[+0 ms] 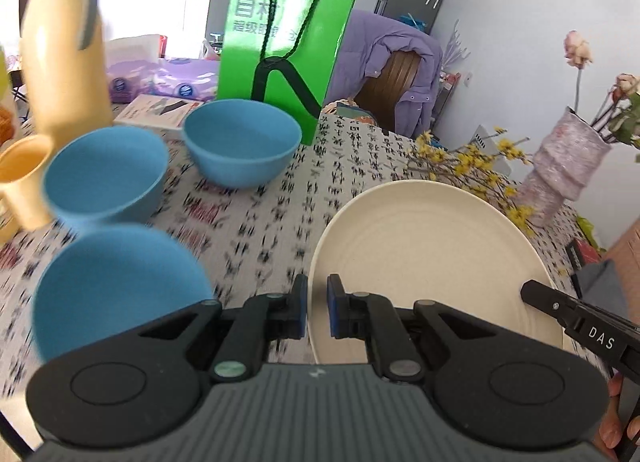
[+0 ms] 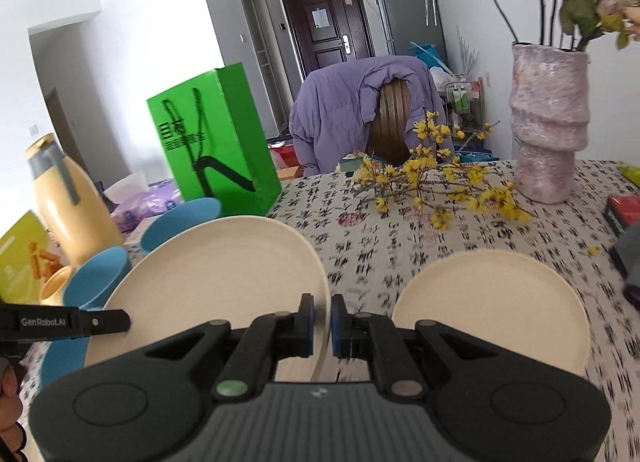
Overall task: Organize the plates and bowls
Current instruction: 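Lift both held plates and carry them back toward the placed plates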
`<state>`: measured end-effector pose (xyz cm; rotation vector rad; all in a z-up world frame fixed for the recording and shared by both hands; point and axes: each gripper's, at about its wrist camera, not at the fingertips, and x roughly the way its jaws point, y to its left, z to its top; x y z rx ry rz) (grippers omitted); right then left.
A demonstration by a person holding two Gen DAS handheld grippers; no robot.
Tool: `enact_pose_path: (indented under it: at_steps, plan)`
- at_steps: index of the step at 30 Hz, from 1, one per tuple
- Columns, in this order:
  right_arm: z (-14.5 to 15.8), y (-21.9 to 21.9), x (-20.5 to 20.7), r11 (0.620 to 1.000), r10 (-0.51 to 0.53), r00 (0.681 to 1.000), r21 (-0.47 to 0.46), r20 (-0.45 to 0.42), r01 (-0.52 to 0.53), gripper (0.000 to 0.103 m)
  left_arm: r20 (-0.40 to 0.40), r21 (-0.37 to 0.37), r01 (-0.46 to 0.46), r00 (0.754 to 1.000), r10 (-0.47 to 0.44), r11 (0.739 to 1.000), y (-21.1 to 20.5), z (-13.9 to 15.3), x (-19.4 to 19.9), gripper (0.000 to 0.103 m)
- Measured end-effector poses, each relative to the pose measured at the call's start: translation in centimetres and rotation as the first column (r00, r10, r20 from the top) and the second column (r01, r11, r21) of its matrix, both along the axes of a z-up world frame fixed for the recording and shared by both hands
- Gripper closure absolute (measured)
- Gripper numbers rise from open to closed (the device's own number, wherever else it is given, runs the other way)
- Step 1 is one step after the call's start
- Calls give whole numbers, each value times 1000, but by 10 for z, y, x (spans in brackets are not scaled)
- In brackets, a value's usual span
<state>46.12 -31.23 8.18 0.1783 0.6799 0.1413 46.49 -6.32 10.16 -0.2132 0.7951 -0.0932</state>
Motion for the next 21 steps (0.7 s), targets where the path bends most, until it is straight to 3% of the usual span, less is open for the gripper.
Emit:
enact_pose_path:
  at_steps: [11,21]
  plan:
    - [5,14,-110,1000,4,1000,-16,11,-4,95,0,-29,-8,1000,8,1000,20,-8,-113,93]
    - [-13,28,-216,999,34,999,-16,12,-34,95,7,-37,-24,1000,24,999,38,-25,-218,93]
